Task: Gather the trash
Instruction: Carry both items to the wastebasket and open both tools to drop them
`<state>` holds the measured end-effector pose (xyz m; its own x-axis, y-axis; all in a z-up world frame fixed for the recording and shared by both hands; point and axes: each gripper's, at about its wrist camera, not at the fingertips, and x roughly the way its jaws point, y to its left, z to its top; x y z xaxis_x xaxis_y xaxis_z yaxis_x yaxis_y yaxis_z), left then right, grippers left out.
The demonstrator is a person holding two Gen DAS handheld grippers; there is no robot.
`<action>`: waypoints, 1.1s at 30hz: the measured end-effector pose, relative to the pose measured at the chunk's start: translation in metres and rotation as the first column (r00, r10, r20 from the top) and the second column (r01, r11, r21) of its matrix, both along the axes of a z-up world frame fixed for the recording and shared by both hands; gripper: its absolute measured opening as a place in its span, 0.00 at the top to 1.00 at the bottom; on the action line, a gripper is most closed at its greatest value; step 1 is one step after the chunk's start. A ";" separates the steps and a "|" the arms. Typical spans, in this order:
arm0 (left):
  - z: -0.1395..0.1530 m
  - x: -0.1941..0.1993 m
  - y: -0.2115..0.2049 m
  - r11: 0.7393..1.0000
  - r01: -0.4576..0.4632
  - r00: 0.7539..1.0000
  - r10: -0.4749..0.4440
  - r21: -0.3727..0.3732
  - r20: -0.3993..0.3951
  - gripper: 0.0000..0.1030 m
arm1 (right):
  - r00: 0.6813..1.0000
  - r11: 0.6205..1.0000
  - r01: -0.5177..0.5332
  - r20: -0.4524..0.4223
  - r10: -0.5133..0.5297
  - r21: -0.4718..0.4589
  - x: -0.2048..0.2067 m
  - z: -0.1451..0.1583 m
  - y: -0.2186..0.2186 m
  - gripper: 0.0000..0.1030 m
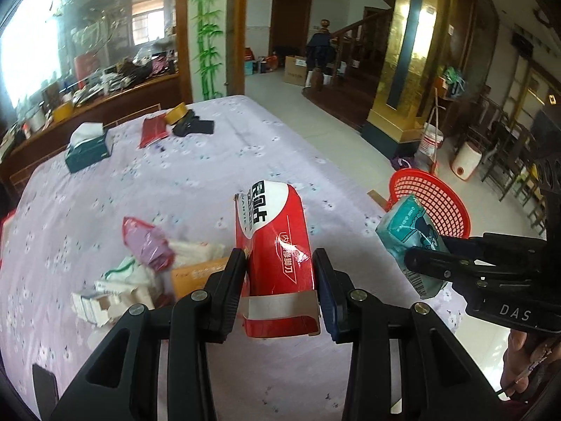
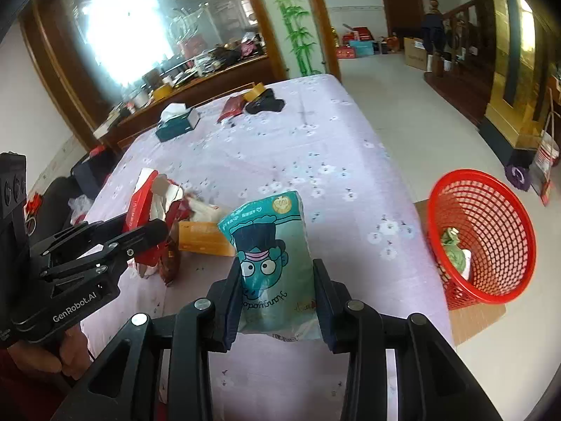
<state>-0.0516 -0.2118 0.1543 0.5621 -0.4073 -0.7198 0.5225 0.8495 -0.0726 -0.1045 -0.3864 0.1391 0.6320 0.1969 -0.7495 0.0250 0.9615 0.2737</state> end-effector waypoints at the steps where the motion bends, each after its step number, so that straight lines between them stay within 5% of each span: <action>1: 0.000 0.000 -0.004 1.000 0.010 1.000 -0.010 0.005 0.002 0.63 | 1.000 1.000 0.006 0.000 -0.006 0.004 -0.003 0.001 -0.003 0.61; 33: 0.016 -0.004 -0.106 0.982 0.188 0.981 -0.189 0.030 0.041 0.63 | 0.976 0.974 0.212 0.036 -0.216 0.074 -0.030 0.016 -0.096 0.61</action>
